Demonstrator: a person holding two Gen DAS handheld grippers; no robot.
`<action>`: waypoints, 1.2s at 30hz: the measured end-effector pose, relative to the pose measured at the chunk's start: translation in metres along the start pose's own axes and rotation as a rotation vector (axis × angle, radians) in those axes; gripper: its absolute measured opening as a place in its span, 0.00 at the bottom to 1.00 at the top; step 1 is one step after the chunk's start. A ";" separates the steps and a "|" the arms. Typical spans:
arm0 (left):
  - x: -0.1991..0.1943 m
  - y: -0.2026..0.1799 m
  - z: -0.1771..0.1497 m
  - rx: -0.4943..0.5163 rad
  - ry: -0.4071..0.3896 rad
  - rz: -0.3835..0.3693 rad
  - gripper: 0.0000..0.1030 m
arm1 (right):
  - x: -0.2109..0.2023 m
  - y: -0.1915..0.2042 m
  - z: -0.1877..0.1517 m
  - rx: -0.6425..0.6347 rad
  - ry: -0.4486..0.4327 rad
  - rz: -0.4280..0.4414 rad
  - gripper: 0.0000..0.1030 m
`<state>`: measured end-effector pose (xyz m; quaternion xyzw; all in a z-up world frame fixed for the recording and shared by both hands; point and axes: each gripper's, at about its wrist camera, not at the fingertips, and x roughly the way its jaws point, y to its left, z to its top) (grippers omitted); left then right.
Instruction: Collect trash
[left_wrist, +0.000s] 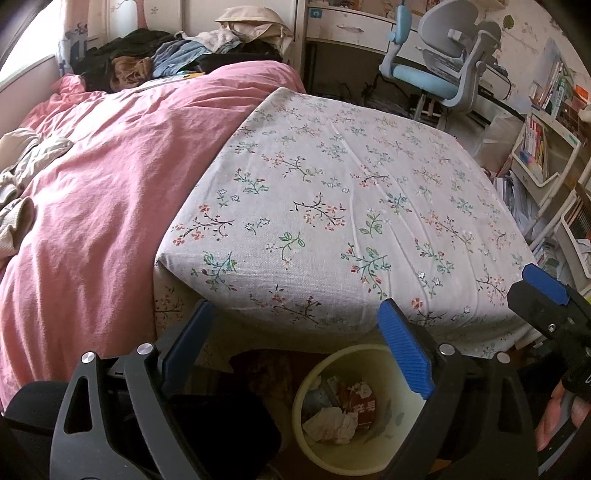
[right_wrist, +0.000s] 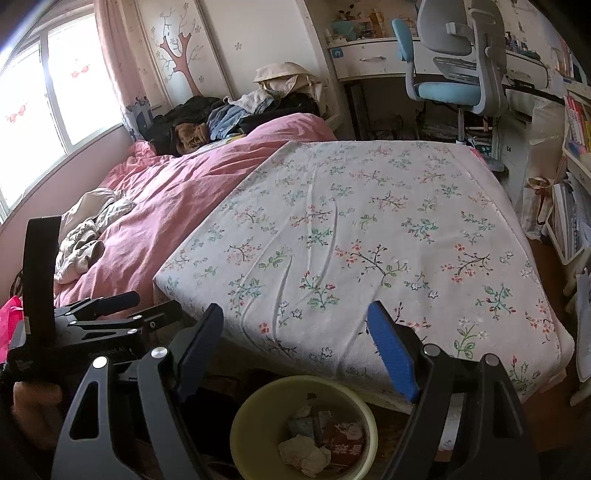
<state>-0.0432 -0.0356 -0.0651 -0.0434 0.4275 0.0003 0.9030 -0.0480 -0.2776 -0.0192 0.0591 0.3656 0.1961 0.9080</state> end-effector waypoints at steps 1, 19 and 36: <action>0.000 0.000 0.000 -0.001 0.000 0.000 0.86 | 0.000 0.000 0.000 0.000 0.000 -0.001 0.75; 0.001 0.002 0.000 0.004 0.002 0.011 0.88 | 0.001 0.000 0.000 -0.003 0.003 -0.004 0.75; 0.003 0.005 0.002 -0.018 0.012 0.046 0.89 | 0.001 -0.003 -0.002 -0.003 -0.015 -0.018 0.77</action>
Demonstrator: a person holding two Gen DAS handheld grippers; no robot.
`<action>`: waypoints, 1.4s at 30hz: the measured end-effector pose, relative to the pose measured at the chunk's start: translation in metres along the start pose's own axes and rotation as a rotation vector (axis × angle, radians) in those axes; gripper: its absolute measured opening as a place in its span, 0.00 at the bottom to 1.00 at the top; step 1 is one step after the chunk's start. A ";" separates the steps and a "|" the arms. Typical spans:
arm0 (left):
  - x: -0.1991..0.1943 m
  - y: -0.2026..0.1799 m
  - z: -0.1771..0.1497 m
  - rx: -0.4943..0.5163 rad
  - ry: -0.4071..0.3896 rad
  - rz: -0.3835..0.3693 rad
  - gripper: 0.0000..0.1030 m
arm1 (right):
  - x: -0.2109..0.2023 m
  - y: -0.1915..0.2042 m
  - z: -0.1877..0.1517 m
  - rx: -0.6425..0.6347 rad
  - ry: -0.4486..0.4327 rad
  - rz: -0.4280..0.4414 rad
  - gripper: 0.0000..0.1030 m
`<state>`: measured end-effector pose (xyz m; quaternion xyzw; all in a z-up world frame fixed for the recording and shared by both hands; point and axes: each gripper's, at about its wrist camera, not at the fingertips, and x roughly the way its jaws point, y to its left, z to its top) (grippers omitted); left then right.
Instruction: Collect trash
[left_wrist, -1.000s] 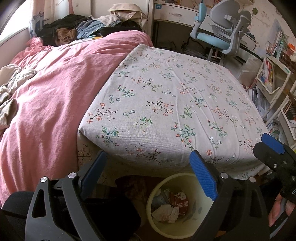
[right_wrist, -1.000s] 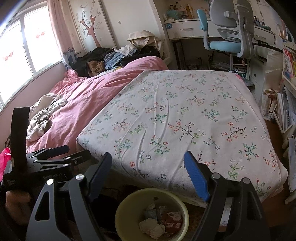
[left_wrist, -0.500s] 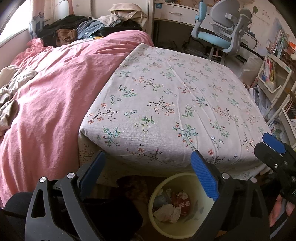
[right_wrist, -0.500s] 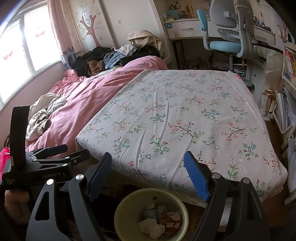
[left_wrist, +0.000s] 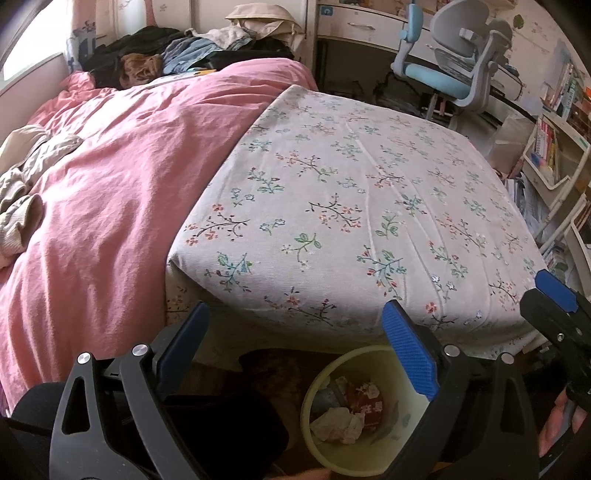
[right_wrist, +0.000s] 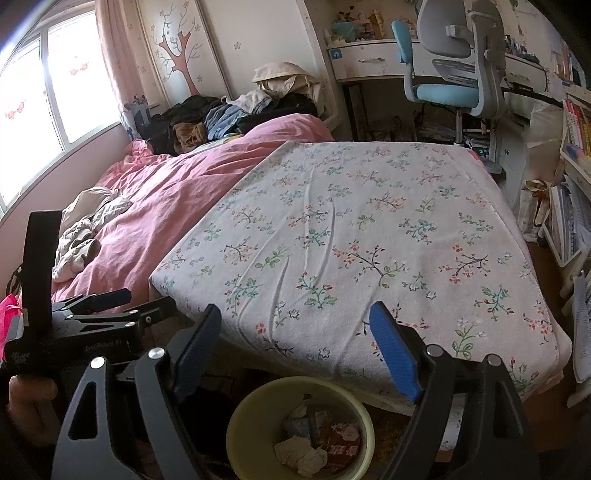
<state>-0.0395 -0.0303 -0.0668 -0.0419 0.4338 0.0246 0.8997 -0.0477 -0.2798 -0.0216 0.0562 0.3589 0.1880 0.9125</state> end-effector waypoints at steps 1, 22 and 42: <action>0.000 0.001 0.000 -0.003 -0.001 0.001 0.89 | 0.000 0.000 0.000 -0.001 -0.002 -0.003 0.77; -0.023 0.011 0.010 -0.050 -0.132 0.069 0.93 | -0.011 0.008 0.005 -0.049 -0.088 -0.096 0.84; -0.030 0.006 0.012 -0.021 -0.182 0.105 0.93 | -0.013 0.009 0.003 -0.050 -0.101 -0.108 0.84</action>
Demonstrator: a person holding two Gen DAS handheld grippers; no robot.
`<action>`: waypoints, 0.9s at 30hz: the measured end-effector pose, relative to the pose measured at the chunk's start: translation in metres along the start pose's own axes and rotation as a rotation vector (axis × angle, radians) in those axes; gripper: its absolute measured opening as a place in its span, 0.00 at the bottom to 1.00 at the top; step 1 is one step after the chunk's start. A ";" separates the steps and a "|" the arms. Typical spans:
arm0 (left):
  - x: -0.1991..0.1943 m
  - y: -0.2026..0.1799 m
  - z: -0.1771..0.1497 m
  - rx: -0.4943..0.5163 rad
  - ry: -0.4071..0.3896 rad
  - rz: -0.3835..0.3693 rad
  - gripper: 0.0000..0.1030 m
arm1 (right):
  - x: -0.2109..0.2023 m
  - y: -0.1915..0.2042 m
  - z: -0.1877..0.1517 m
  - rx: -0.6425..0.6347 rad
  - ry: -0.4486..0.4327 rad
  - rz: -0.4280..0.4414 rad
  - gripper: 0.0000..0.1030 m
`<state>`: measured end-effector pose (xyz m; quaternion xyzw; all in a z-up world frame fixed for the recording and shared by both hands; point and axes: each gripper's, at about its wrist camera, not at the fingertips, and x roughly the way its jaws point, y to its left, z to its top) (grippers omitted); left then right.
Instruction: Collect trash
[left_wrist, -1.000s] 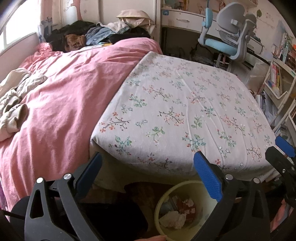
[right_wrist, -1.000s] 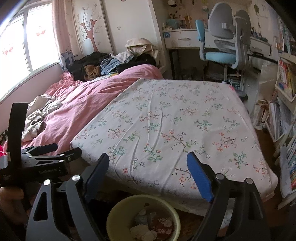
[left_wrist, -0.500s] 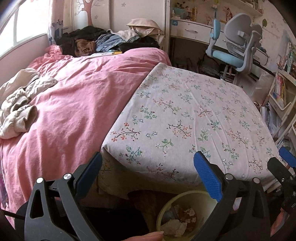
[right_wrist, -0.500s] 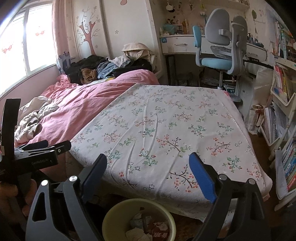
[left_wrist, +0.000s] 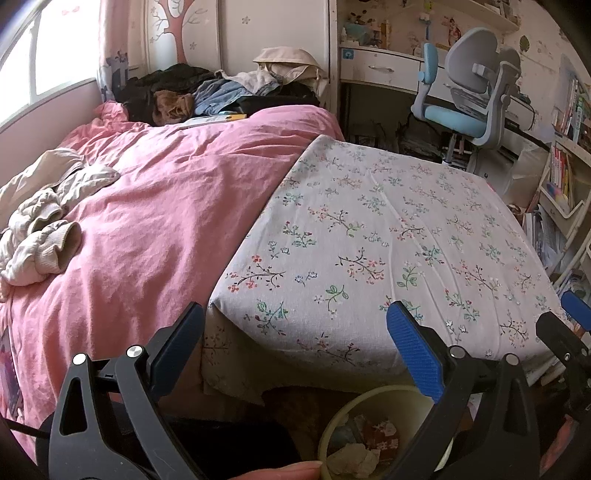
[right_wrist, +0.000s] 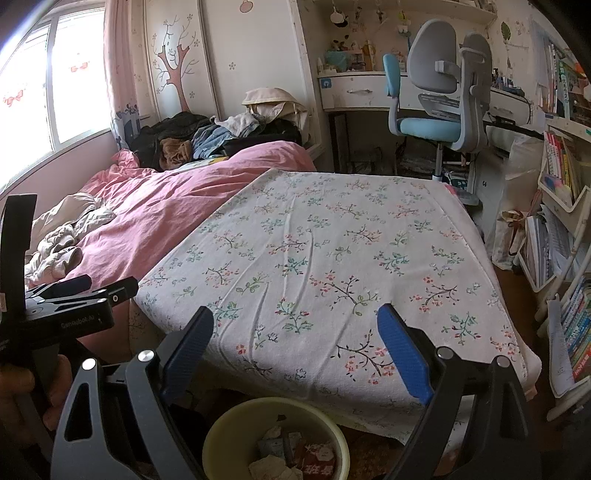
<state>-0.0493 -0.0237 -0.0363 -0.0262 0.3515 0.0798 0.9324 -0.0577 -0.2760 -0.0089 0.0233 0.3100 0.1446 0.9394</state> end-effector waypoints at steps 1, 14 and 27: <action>0.000 0.000 0.000 0.001 -0.001 0.000 0.93 | 0.000 0.000 0.001 0.000 0.000 -0.001 0.84; -0.002 -0.001 0.001 0.003 -0.008 0.000 0.93 | -0.001 -0.001 0.002 0.000 -0.004 -0.004 0.84; -0.003 -0.001 0.004 0.006 -0.013 -0.004 0.93 | -0.002 -0.002 0.003 0.000 -0.007 -0.006 0.84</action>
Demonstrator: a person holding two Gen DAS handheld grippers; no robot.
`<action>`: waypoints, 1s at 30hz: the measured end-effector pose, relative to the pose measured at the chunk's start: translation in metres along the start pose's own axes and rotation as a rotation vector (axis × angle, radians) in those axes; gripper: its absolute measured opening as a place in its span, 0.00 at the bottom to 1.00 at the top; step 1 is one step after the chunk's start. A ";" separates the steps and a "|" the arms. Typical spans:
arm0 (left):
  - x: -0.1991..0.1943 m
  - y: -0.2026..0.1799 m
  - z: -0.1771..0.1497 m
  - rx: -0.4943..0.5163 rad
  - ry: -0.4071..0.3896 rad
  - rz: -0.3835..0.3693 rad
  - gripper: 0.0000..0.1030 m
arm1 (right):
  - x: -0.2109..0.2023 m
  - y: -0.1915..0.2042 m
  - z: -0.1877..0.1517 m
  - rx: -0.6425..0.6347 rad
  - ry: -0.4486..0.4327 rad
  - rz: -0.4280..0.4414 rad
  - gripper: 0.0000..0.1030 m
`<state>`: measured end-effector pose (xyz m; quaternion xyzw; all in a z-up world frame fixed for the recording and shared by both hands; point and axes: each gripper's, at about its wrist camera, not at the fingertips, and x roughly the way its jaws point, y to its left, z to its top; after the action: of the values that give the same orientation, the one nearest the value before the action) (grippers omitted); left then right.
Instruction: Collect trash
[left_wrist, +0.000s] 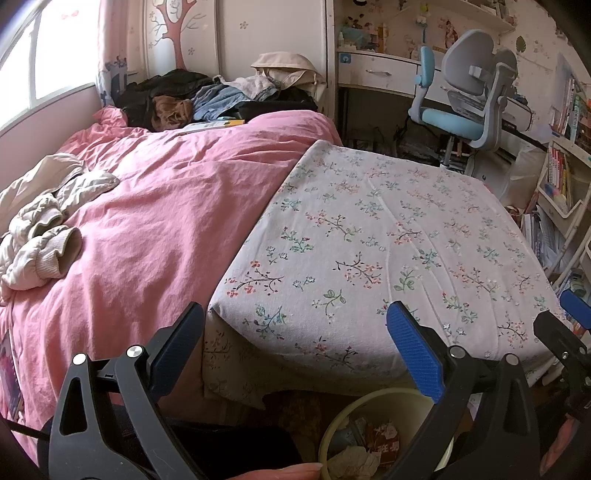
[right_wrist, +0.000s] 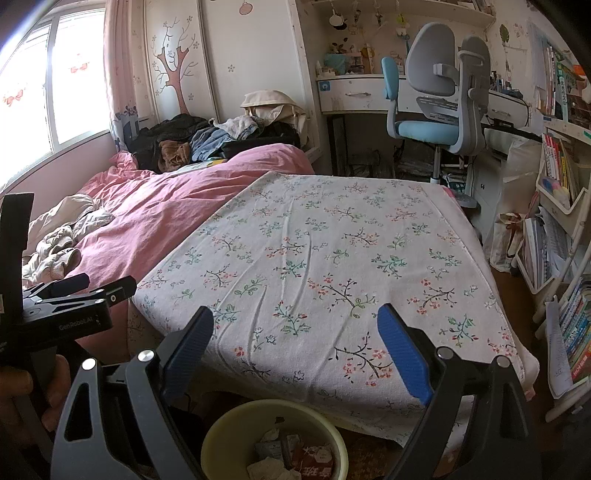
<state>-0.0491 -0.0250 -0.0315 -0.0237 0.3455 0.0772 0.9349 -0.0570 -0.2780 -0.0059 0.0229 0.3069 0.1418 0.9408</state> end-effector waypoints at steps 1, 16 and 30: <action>0.000 0.000 0.001 0.001 -0.001 0.000 0.93 | 0.000 -0.001 0.001 -0.001 0.001 0.000 0.84; -0.002 -0.002 0.001 0.014 -0.012 -0.015 0.93 | 0.000 0.001 0.000 0.000 -0.001 -0.001 0.84; -0.008 -0.005 -0.003 0.040 -0.054 -0.044 0.93 | 0.000 0.001 0.000 -0.002 0.001 -0.001 0.84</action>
<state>-0.0562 -0.0308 -0.0285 -0.0107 0.3209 0.0502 0.9457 -0.0571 -0.2771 -0.0059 0.0216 0.3070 0.1417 0.9409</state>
